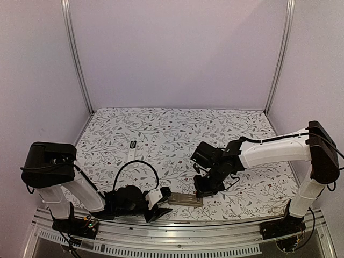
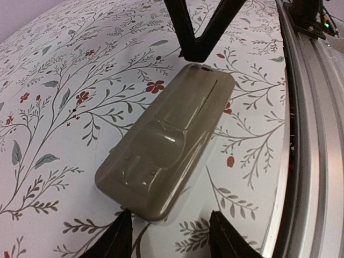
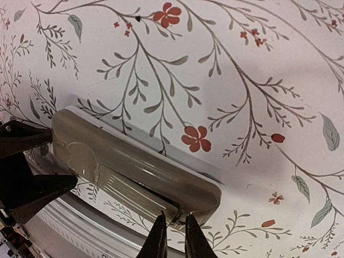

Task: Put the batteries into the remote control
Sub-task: Load the battery cover onto the remote control without the battery cover, then press the battery cover on the remote control, then pick up the remote control from the center of the board.

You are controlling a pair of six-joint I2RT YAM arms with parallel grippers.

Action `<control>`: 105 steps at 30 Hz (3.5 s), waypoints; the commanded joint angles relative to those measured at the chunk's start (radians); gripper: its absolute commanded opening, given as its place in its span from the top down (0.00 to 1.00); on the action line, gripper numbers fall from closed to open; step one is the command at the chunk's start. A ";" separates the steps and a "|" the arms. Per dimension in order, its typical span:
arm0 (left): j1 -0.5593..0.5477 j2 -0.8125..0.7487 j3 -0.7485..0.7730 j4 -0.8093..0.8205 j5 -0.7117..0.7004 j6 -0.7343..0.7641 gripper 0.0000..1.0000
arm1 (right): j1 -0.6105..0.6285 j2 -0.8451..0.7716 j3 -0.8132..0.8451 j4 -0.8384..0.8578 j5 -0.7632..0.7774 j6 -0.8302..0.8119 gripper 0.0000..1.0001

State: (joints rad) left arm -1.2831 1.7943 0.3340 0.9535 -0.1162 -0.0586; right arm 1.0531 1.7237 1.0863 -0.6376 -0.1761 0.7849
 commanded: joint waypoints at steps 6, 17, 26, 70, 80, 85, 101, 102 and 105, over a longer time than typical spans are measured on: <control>-0.014 0.001 0.015 -0.014 0.005 -0.008 0.52 | 0.005 0.014 0.114 -0.127 0.085 -0.062 0.87; -0.014 0.002 0.019 -0.019 0.004 -0.008 0.52 | 0.022 0.038 0.126 -0.059 0.003 -0.125 1.00; -0.013 0.005 0.022 -0.023 0.006 -0.007 0.52 | 0.022 0.067 0.047 0.012 -0.012 -0.122 1.00; 0.162 -1.368 -0.035 -0.807 -0.435 -0.102 0.14 | 0.129 0.389 0.478 -0.150 0.125 -1.013 0.27; 0.231 -1.115 0.036 -0.737 -0.419 -0.069 0.14 | 0.136 0.397 0.471 -0.202 0.143 -1.009 0.62; 0.335 -1.009 0.094 -0.724 -0.274 -0.095 0.14 | 0.132 0.392 0.513 -0.208 0.139 -0.989 0.79; 0.478 -0.908 0.275 -0.697 0.104 -0.025 0.18 | -0.080 0.145 0.736 -0.142 -0.020 -0.891 0.82; 0.478 -0.908 0.283 -0.693 0.147 -0.026 0.18 | -0.088 0.120 0.752 -0.121 -0.039 -0.887 0.81; 0.478 -0.890 0.305 -0.668 0.247 -0.043 0.20 | -0.097 0.070 0.774 -0.045 -0.077 -0.882 0.81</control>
State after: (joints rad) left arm -0.8181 0.8967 0.5987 0.2504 -0.0277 -0.1040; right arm 0.9623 1.8919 1.8099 -0.7898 -0.1726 -0.1265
